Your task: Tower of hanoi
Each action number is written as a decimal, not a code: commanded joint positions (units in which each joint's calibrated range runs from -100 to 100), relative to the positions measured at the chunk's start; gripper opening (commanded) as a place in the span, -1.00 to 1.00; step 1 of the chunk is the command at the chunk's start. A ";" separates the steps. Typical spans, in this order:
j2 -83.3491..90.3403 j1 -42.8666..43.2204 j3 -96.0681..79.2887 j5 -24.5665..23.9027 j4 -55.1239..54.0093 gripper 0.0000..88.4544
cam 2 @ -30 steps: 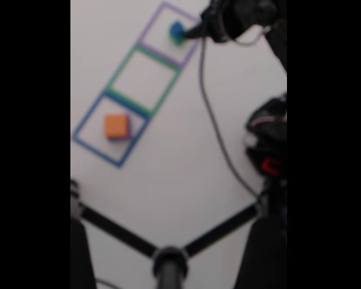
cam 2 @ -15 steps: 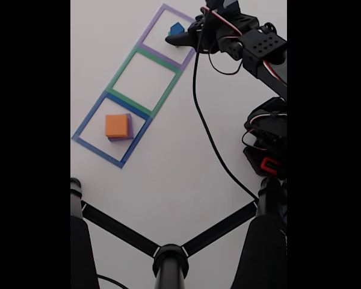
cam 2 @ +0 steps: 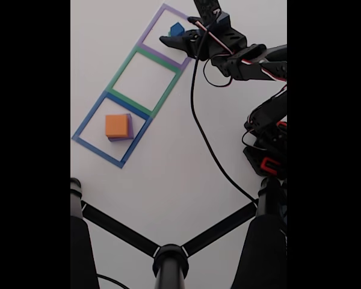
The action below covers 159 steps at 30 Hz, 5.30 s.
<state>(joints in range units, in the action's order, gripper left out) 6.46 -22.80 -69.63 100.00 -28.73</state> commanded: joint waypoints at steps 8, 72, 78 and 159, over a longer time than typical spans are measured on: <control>-7.26 0.88 -0.93 0.00 -13.32 -0.40; 29.60 6.98 38.23 0.00 80.09 -0.93; 28.88 10.33 63.04 0.00 107.20 -0.93; -19.44 25.05 -3.57 0.00 -26.27 -0.81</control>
<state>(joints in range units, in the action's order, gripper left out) -11.52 1.60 -76.15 99.61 -52.01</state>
